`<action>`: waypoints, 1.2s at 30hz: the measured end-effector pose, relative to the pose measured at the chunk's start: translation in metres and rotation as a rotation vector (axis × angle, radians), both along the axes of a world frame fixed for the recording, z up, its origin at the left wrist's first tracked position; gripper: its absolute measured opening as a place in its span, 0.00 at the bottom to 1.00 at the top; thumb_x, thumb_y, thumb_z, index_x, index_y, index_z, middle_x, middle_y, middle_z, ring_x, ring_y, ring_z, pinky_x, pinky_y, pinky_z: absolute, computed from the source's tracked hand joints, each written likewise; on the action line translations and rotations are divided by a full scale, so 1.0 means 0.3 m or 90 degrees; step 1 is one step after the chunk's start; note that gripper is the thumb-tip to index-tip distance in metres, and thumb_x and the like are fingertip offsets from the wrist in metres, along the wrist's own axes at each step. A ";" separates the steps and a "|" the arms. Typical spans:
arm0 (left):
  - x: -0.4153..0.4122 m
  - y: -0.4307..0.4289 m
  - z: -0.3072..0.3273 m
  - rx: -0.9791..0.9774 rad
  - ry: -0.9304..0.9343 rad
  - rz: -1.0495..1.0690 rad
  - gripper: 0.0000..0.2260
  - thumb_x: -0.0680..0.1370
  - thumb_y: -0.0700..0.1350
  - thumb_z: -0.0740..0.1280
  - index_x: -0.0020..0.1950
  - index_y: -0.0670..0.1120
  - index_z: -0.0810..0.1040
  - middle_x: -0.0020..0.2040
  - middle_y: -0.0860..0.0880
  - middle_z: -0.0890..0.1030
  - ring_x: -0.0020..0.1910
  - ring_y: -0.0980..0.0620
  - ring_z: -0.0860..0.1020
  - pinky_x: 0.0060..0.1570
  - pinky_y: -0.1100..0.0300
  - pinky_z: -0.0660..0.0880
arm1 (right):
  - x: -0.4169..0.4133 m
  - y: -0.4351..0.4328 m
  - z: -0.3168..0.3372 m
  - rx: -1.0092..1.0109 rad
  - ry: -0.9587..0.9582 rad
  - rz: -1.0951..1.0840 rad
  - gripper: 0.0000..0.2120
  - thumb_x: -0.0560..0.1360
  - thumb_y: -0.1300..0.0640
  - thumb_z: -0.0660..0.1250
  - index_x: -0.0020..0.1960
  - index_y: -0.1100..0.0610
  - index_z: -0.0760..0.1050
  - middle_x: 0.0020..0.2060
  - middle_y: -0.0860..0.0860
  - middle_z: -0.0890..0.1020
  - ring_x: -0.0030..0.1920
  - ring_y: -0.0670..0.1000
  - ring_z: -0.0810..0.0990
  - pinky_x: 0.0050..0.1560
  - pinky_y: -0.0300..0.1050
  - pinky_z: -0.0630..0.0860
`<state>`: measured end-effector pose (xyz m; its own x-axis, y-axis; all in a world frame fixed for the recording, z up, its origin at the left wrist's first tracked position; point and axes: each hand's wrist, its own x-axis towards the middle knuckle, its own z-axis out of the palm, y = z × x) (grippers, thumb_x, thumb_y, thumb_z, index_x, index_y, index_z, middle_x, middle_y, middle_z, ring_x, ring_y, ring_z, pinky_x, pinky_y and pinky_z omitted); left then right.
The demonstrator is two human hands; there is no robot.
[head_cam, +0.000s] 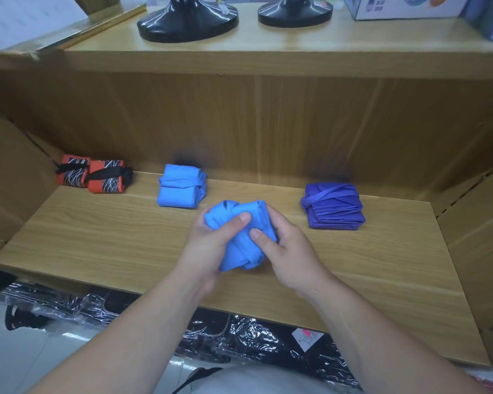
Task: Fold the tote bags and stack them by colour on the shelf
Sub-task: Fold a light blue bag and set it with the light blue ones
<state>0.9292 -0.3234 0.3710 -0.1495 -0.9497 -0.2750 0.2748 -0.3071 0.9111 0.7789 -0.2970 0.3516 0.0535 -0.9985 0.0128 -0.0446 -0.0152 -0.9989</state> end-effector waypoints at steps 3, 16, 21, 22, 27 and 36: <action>-0.004 -0.007 0.003 0.027 -0.005 0.052 0.15 0.73 0.41 0.77 0.57 0.43 0.78 0.51 0.42 0.84 0.50 0.42 0.84 0.50 0.45 0.81 | 0.015 0.000 0.000 0.039 -0.023 -0.004 0.22 0.81 0.59 0.68 0.73 0.49 0.69 0.60 0.42 0.82 0.61 0.42 0.80 0.65 0.45 0.76; 0.121 -0.111 -0.028 0.035 -0.074 0.051 0.27 0.67 0.56 0.77 0.53 0.36 0.80 0.53 0.38 0.85 0.48 0.44 0.82 0.49 0.50 0.76 | 0.079 -0.049 -0.025 0.155 -0.135 0.037 0.25 0.75 0.60 0.71 0.69 0.48 0.68 0.56 0.50 0.84 0.54 0.52 0.84 0.51 0.53 0.81; 0.151 -0.154 -0.073 0.017 -0.028 0.120 0.12 0.77 0.43 0.74 0.50 0.35 0.76 0.45 0.38 0.82 0.43 0.44 0.80 0.45 0.50 0.77 | 0.203 -0.089 -0.014 0.210 -0.180 -0.096 0.21 0.80 0.57 0.68 0.69 0.44 0.67 0.60 0.46 0.81 0.54 0.49 0.84 0.46 0.49 0.83; 0.155 -0.163 -0.077 0.014 -0.018 0.126 0.10 0.77 0.42 0.73 0.48 0.37 0.76 0.43 0.40 0.80 0.42 0.45 0.79 0.43 0.52 0.77 | 0.232 -0.100 -0.021 0.205 -0.174 -0.142 0.20 0.80 0.54 0.69 0.68 0.43 0.68 0.60 0.45 0.81 0.56 0.48 0.83 0.48 0.50 0.83; 0.214 -0.238 -0.098 0.012 -0.065 0.077 0.16 0.73 0.45 0.76 0.39 0.38 0.71 0.36 0.45 0.70 0.35 0.51 0.70 0.38 0.56 0.67 | 0.314 -0.147 -0.057 0.166 -0.106 -0.257 0.17 0.81 0.60 0.67 0.68 0.50 0.71 0.59 0.52 0.81 0.55 0.49 0.82 0.55 0.47 0.80; 0.457 -0.434 -0.135 -0.391 -0.395 -0.008 0.06 0.73 0.48 0.70 0.49 0.50 0.82 0.46 0.54 0.82 0.44 0.56 0.80 0.49 0.58 0.77 | 0.275 -0.309 -0.059 0.194 0.018 -0.289 0.21 0.75 0.55 0.75 0.62 0.51 0.68 0.57 0.58 0.83 0.52 0.53 0.85 0.57 0.56 0.81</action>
<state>1.0663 -0.4535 0.3306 -0.1541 -0.9561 0.2493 -0.3257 0.2874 0.9007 0.8615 -0.3898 0.3337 -0.3877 -0.8796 -0.2758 -0.0057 0.3015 -0.9535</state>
